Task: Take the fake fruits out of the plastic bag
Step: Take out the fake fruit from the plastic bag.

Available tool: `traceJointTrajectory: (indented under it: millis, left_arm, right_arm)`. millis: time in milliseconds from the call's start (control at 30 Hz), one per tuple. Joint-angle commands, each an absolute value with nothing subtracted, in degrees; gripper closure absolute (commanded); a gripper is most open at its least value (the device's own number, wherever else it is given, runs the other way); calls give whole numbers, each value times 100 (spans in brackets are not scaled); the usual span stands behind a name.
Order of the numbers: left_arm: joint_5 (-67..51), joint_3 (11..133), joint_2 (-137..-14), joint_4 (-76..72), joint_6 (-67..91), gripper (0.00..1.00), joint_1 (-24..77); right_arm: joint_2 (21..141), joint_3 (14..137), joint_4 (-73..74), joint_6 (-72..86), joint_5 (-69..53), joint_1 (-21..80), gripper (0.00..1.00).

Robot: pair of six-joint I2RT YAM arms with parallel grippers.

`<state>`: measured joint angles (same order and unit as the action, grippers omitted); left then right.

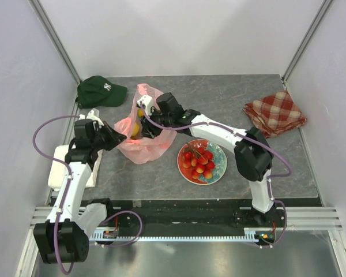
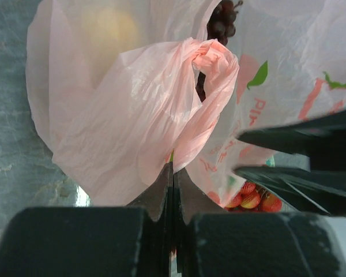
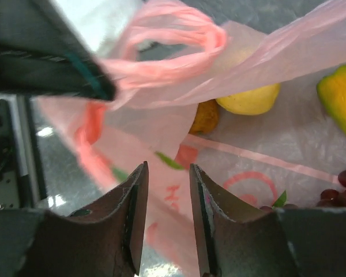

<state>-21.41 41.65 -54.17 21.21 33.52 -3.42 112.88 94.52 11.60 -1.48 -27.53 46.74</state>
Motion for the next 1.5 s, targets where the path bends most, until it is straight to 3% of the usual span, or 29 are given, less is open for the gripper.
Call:
traceJointTrajectory:
  millis: [0, 333, 567, 933, 1467]
  left_arm:
    - [-2145, 4096, -5370, 2618, 3674, 98, -299]
    - [-1811, 3990, -5563, 3217, 3999, 98, -273]
    - [-1837, 4052, -5783, 3190, 3920, 93, -211]
    - [-1951, 3928, -5335, 2541, 3868, 94, -132]
    - [-2127, 4025, -5370, 2347, 3568, 94, -141]
  right_arm:
    - [11584, 9844, 1028, 185, -1237, 4632, 57]
    - [10951, 9097, 2082, -298, -106, 4412, 24]
    - [10969, 8938, 1970, -633, -492, 4509, 19]
    - [12225, 10326, 1415, -1248, 447, 4491, 18]
    - [13771, 11285, 1143, -2003, 1151, 4236, 28]
